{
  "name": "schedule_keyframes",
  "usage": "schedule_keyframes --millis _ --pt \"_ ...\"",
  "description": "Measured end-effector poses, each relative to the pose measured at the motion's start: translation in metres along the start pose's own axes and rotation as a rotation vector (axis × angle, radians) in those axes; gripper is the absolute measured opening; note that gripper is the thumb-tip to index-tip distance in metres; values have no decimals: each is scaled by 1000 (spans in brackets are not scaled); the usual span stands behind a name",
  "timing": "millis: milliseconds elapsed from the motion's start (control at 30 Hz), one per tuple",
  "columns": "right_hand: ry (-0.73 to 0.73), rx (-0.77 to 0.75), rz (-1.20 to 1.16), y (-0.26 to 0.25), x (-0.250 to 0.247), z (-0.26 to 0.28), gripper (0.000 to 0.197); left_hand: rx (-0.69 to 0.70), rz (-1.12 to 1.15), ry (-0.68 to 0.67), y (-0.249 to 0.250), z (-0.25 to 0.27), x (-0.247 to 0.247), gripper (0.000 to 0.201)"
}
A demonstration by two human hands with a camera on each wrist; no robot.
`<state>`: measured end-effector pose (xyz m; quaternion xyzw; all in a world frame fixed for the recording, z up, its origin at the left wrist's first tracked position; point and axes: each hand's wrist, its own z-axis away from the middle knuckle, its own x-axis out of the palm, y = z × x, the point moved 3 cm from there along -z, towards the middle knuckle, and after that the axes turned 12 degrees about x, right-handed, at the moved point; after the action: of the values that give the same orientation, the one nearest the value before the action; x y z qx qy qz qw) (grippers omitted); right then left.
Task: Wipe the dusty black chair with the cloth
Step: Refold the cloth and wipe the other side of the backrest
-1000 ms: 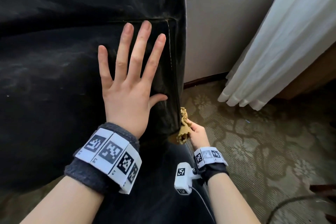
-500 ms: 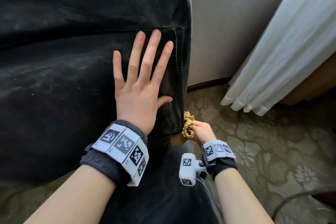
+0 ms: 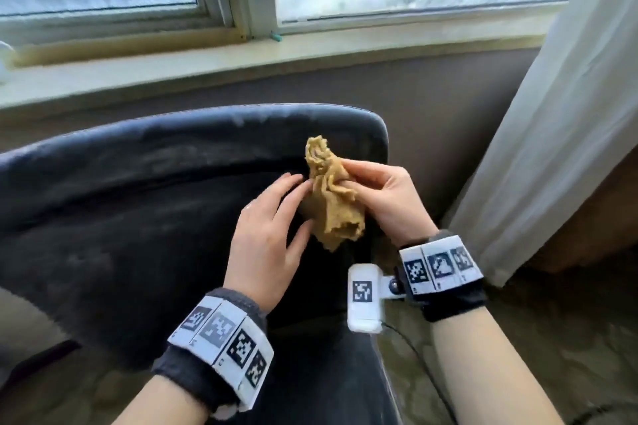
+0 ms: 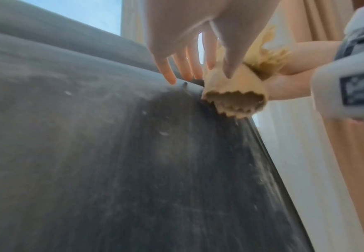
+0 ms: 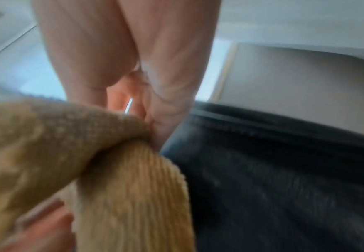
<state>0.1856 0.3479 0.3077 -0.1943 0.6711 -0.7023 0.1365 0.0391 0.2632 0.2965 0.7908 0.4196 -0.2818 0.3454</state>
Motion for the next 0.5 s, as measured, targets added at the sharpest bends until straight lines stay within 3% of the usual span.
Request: schedule_keyframes --millis 100,233,367,500 --pt "60 -117 230 -6 48 -15 33 -100 9 75 -19 5 -21 49" --pt "312 -334 524 -6 90 -17 23 -223 42 208 -40 26 -50 46" --pt "233 -466 689 -11 147 -13 27 -306 79 325 -49 49 -81 41" --pt "203 -471 783 -8 204 -19 32 -342 -88 409 -64 74 -114 44"
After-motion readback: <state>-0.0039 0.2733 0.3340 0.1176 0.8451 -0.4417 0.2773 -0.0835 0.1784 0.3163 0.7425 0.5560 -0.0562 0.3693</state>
